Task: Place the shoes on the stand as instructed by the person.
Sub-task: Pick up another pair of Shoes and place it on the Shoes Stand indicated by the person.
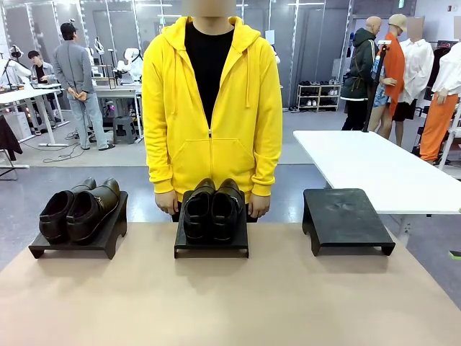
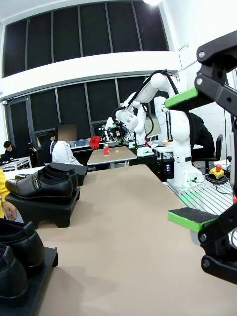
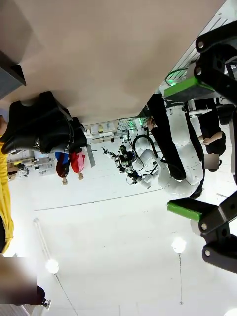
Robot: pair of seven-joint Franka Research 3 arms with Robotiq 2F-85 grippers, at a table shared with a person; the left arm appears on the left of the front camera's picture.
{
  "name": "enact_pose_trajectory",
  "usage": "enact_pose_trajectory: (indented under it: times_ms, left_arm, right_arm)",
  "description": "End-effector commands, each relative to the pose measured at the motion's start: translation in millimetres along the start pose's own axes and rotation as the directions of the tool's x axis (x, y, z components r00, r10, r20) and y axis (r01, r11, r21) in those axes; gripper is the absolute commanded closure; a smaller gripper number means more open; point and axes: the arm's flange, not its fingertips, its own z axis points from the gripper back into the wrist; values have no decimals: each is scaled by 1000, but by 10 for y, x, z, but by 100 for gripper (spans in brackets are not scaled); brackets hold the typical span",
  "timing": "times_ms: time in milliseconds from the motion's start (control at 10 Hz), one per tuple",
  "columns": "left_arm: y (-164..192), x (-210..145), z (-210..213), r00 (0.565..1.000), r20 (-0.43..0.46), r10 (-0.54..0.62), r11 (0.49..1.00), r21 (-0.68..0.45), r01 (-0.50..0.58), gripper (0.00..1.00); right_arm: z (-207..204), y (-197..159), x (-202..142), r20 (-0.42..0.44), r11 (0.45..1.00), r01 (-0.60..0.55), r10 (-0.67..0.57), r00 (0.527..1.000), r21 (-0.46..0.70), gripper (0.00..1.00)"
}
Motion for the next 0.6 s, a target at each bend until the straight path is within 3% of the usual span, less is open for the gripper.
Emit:
enact_pose_trajectory:
  times_ms: [0,500]
  left_arm:
    - [-20,-33,4,1000,-3,-12,1000,-12,11,0]
    - [-20,-33,4,1000,-3,-12,1000,-12,11,0]
  right_arm:
    - [-21,2,-60,4,1000,1,-1,1000,-10,0]
    - [-21,2,-60,4,1000,1,-1,1000,-10,0]
